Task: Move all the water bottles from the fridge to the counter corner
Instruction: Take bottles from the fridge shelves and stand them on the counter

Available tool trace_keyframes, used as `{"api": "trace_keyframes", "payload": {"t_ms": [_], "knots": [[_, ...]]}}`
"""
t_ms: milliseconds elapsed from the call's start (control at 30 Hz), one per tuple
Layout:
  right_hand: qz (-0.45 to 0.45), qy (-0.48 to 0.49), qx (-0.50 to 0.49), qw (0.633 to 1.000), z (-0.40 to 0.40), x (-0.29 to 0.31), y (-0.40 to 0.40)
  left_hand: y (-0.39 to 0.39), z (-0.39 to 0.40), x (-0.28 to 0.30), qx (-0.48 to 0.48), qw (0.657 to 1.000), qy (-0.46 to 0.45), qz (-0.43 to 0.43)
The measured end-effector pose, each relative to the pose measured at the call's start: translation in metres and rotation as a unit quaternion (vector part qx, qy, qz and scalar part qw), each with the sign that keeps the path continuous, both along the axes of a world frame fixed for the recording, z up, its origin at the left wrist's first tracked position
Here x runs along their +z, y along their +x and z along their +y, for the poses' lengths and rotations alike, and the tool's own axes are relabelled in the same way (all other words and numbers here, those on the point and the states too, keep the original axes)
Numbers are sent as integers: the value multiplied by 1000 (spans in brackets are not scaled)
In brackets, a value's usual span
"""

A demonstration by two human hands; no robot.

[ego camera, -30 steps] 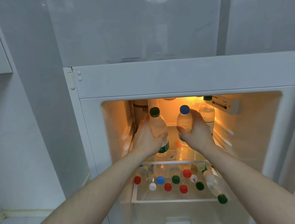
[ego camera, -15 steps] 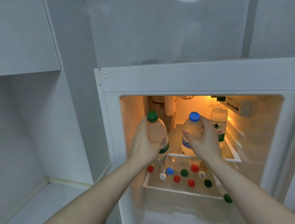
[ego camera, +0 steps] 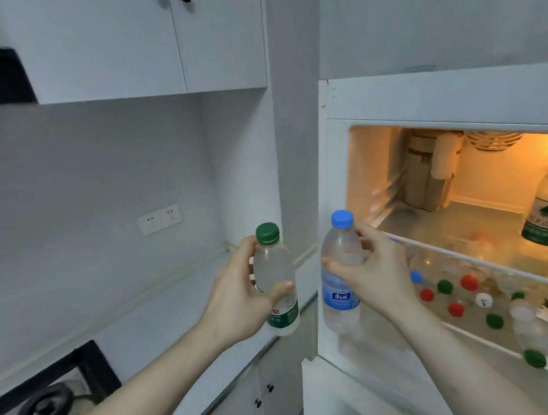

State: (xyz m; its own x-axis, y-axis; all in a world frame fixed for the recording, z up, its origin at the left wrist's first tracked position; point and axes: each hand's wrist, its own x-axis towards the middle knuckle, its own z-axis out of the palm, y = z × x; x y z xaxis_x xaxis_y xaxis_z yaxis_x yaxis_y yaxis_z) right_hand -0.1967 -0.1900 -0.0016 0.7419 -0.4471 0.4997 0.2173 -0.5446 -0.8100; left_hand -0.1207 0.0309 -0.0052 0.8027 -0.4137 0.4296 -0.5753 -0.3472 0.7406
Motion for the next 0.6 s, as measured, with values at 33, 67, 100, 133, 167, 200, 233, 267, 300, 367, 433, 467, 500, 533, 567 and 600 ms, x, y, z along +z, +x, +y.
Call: {"api": "trace_keyframes", "payload": {"t_ms": [33,67,100,133,167,200,233,267,300,367,433,467,500,533,567,600], "knots": [[7,-2,31,999,18,-3,1,-7,21,-3,23,1000,5,2],[16,1,66,998,42,-5,4,-15,49,-7,50,999,13,7],[25,5,87,996,55,-8,4,-21,65,-11,66,998,18,8],[31,6,116,993,75,-12,7,-30,89,-14,92,995,25,12],[41,8,142,989,97,-16,10,-38,115,-18,121,992,29,14],[48,10,159,986,110,-19,10,-44,131,-21,138,990,32,20],[59,13,187,980,132,-22,13,-53,155,-24,165,985,33,21],[65,11,212,975,151,-26,15,-63,175,-25,188,981,31,21],[64,3,233,970,172,-28,16,-72,195,-26,208,977,29,26],[66,-5,268,961,208,-29,17,-90,230,-29,242,969,26,35],[70,-10,310,948,260,-31,16,-115,277,-31,282,958,23,40],[69,-10,319,945,271,-31,14,-121,287,-32,291,956,24,42],[72,-7,342,937,300,-33,11,-135,314,-33,313,948,27,43],[73,-4,357,931,324,-32,6,-146,335,-34,327,944,27,42],[69,-6,368,927,347,-33,1,-157,356,-35,338,940,26,44],[69,-3,384,921,373,-33,-5,-170,379,-35,352,934,29,43]]}}
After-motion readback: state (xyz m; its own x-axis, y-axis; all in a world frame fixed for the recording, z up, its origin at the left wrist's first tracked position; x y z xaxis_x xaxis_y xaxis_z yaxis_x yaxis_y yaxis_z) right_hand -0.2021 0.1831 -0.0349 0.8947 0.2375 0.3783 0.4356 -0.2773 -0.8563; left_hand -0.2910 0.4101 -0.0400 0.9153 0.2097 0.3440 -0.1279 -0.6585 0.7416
